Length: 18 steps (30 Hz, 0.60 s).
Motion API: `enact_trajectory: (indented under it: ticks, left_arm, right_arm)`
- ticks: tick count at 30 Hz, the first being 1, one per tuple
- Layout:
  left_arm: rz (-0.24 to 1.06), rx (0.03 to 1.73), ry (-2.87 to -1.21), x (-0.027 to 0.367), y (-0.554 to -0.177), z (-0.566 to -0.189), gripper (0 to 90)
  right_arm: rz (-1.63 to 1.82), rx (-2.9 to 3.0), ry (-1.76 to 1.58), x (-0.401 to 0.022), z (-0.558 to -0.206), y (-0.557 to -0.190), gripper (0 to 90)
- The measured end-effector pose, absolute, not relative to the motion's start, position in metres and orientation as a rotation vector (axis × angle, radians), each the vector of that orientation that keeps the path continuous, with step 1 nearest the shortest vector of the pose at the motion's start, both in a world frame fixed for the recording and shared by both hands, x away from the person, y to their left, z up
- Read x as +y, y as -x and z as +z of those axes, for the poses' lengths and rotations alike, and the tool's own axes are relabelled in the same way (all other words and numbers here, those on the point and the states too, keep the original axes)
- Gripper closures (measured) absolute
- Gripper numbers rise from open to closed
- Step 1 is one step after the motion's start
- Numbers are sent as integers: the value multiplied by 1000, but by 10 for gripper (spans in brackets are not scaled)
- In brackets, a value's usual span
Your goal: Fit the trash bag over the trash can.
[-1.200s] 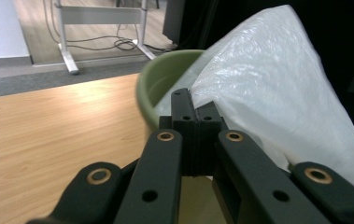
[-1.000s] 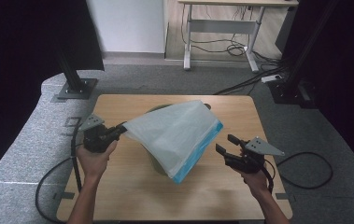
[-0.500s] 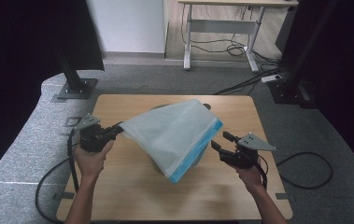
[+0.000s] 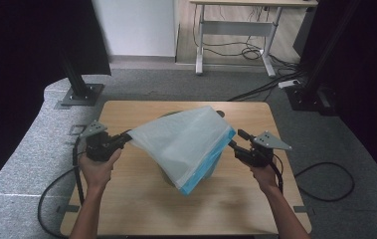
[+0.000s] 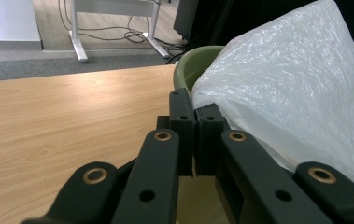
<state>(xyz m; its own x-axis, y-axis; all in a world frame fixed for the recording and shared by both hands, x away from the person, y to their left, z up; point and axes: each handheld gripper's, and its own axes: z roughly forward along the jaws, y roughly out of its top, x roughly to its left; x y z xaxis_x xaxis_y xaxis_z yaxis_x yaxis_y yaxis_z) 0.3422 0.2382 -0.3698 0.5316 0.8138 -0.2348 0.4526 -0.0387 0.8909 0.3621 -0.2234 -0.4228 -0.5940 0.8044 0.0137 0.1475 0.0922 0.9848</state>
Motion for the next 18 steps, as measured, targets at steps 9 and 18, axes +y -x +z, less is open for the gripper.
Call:
enact_trajectory:
  ticks: [9, 18]
  left_arm:
    - [395, 1051, -1694, 218, -350, -369, 874]
    - [334, 998, -1700, 186, -362, -364, 870]
  right_arm:
    - [1542, 1755, -844, -227, -411, -356, 886]
    - [1555, 1656, -884, -246, -389, -349, 887]
